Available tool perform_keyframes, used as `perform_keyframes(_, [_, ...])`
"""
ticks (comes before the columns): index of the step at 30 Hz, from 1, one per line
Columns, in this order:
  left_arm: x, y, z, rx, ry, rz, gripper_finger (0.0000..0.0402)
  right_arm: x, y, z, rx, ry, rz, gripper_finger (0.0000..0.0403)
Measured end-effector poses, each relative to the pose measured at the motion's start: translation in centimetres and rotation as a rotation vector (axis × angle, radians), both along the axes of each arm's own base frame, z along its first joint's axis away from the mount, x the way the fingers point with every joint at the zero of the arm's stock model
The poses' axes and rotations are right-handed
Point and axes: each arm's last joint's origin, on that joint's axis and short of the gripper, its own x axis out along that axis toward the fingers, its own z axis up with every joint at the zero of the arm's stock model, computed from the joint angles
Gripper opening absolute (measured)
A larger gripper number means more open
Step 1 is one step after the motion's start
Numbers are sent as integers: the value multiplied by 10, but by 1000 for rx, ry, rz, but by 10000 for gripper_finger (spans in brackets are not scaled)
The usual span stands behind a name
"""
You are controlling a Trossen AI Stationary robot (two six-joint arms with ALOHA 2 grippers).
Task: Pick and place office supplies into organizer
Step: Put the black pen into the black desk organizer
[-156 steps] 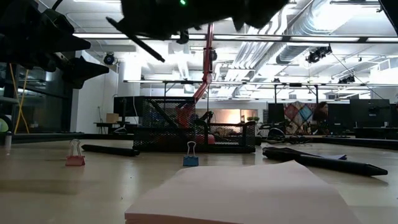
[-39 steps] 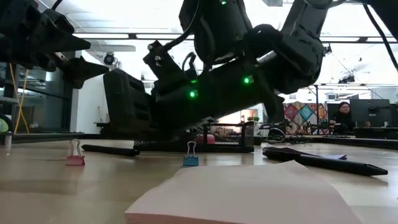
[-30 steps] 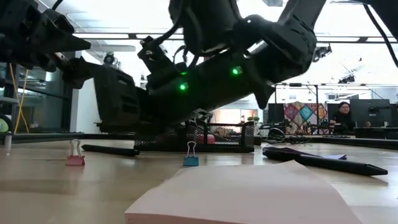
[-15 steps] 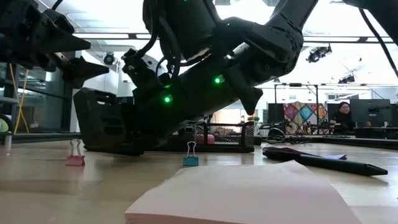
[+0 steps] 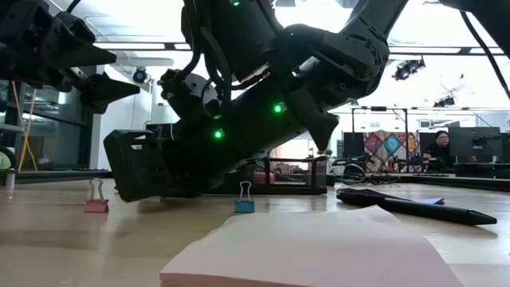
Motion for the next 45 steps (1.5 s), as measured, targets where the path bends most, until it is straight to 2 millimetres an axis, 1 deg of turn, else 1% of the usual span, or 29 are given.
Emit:
perform_keyframes(8, [0, 0, 0, 0, 0, 0, 358, -1, 1, 0, -60, 10, -37, 123])
perform_keyframes(11, [0, 0, 0, 0, 0, 0, 358, -2, 6, 1, -60, 6, -24, 123])
perform_keyframes(16, [0, 0, 0, 0, 0, 0, 358, -6, 12, 2, -137, 12, -79, 123])
perform_keyframes(19, [0, 0, 0, 0, 0, 0, 358, -7, 14, 1, -131, 19, -76, 123])
perform_keyframes(24, [0, 0, 0, 0, 0, 0, 358, -6, 4, -3, -56, 34, -109, 123])
perform_keyframes(27, [0, 0, 0, 0, 0, 0, 358, -4, -2, -4, -6, 41, -88, 123])
perform_keyframes(34, [0, 0, 0, 0, 0, -1, 358, -4, -5, -6, 0, 66, -71, 120])
perform_keyframes(37, [0, 0, 0, 0, 0, 0, 358, -5, -2, -6, 8, 72, -53, 98])
perform_keyframes(42, [0, 0, 0, 0, 0, 0, 358, -4, 0, -6, 34, 75, -12, 26])
perform_keyframes(43, [0, 0, 0, 0, 0, 0, 358, -4, 1, -5, 41, 72, -3, 17])
perform_keyframes(45, [0, 0, 0, 0, 0, 0, 358, -4, 2, -5, 45, 66, 3, 15])
